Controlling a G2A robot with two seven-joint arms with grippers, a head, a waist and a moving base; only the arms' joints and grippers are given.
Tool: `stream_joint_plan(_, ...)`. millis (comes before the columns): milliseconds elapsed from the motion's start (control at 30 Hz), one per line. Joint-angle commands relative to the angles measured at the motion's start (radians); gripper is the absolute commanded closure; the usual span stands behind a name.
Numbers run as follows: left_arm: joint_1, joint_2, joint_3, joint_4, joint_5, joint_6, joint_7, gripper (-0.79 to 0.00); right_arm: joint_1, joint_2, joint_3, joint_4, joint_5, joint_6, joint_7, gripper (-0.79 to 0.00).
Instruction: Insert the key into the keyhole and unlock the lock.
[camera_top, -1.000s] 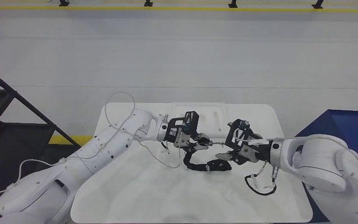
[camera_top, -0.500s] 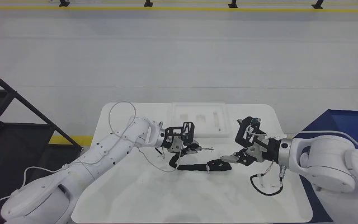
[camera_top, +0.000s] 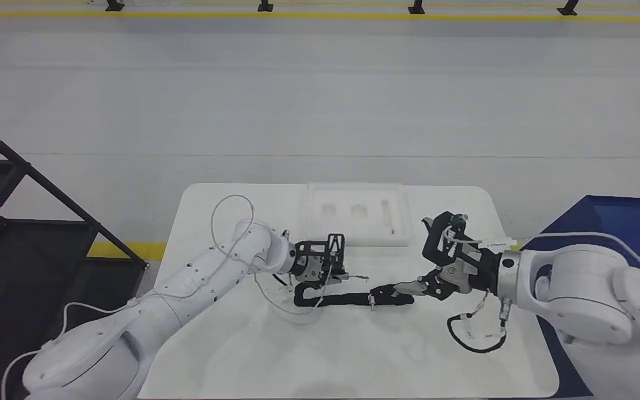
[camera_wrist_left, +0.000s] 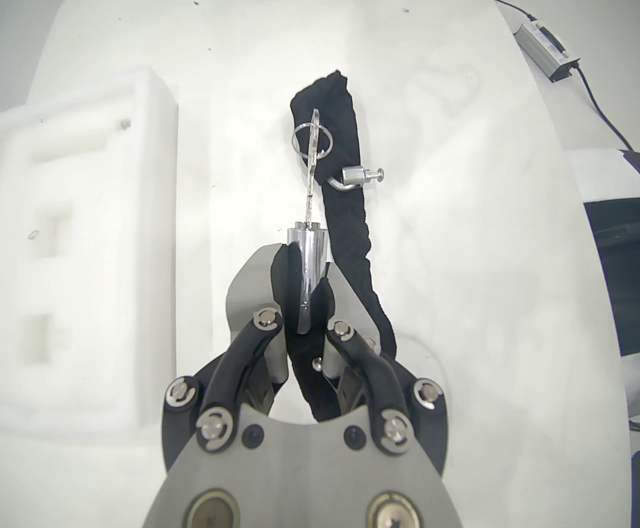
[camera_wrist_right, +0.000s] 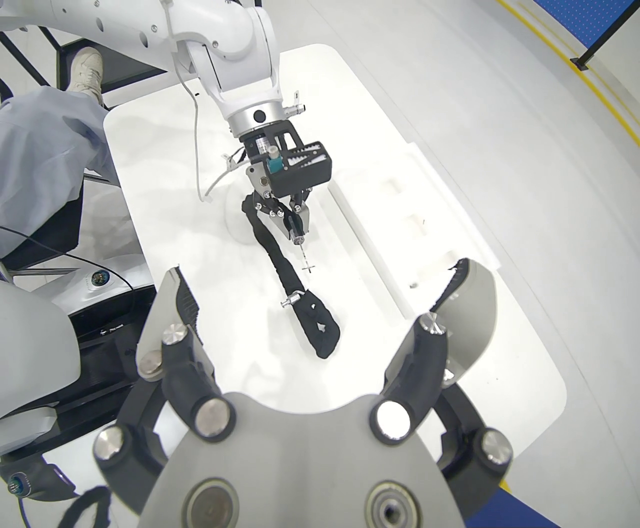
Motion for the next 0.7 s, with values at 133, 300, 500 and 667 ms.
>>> stream_joint_plan(133, 0.001, -0.02, -0.002, 0.048, 0.027, 0.005, 0.031, -0.785, 0.005, -0.002, -0.022, 0.037, 0.017, -0.016, -0.015, -0.785)
stream_joint_plan(300, 0.0, -0.028, -0.022, 0.086, 0.017, -0.019, 0.083, -0.785, 0.021, -0.005, -0.054, 0.085, 0.034, -0.033, -0.022, -0.785)
stream_joint_plan(500, -0.02, -0.016, -0.084, 0.072, 0.016, -0.058, 0.203, -0.785, 0.056, -0.01, -0.095, 0.157, 0.048, -0.066, -0.04, -0.785)
stream_joint_plan(667, -0.056, 0.008, -0.155, 0.048, 0.011, -0.094, 0.29, -0.785, 0.102, -0.016, -0.116, 0.226, 0.083, -0.113, -0.072, -0.785)
